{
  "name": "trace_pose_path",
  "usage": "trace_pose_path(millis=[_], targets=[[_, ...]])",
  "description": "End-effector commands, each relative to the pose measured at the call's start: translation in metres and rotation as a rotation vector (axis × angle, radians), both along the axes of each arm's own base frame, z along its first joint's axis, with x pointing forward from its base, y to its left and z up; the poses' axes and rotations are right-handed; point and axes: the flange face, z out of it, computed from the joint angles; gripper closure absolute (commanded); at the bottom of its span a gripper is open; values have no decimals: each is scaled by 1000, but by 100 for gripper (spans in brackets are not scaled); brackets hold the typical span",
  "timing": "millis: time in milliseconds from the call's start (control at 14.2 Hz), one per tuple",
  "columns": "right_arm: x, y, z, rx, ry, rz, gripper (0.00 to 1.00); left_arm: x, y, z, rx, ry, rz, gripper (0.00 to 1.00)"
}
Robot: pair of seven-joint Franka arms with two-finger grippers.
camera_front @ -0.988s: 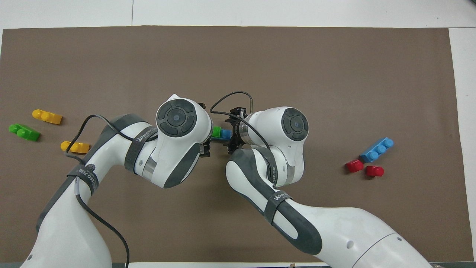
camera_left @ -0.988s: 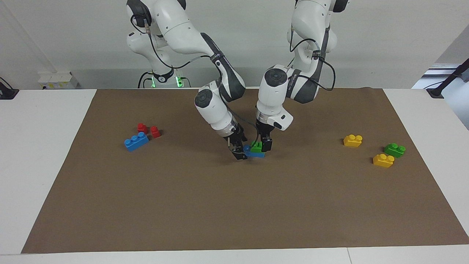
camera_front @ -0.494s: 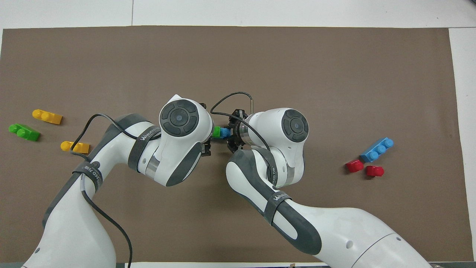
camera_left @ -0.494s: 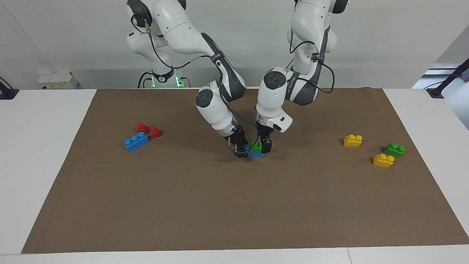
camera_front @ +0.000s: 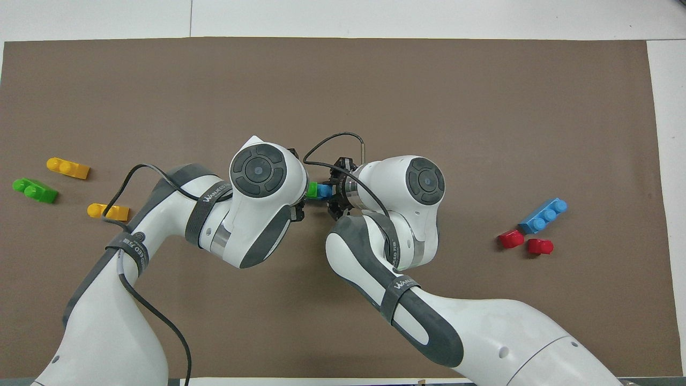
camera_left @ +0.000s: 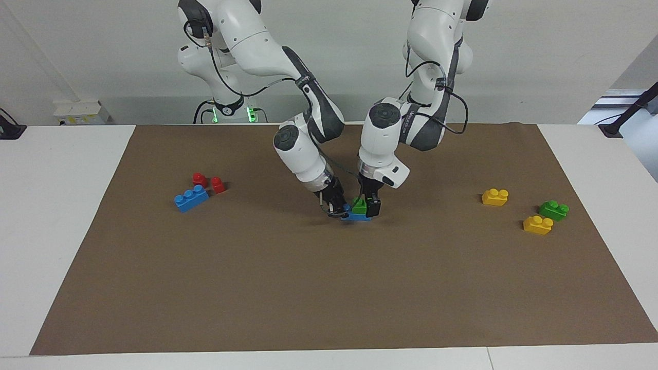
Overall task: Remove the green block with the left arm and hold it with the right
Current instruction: 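Grasp the green brick with the left gripper while the right gripper grasps blue, then pull the green brick away with the left gripper while the right gripper pulls blue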
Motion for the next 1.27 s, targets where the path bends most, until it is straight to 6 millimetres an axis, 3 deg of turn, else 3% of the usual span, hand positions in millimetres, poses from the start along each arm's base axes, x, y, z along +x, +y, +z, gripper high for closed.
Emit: trace_pose_path(millis=[0,353,918,1059,1200], targets=[[-3,-1,-1,11,-7,-25,100,-3,0,-5,13,-41,-18,100],[-3,-1,-1,11,-7,-25,100,0,3,5,13,-53,-35,100],[0,1,4,17,-10,-20,100,-1,60,100,36,-52,-62,100],[17,-9,23,30,-10,-16,100,0,74,114,39,-43,-107,100],[52,-50,64,43,-9,71,100,8,100,120,46,-24,-155,100]])
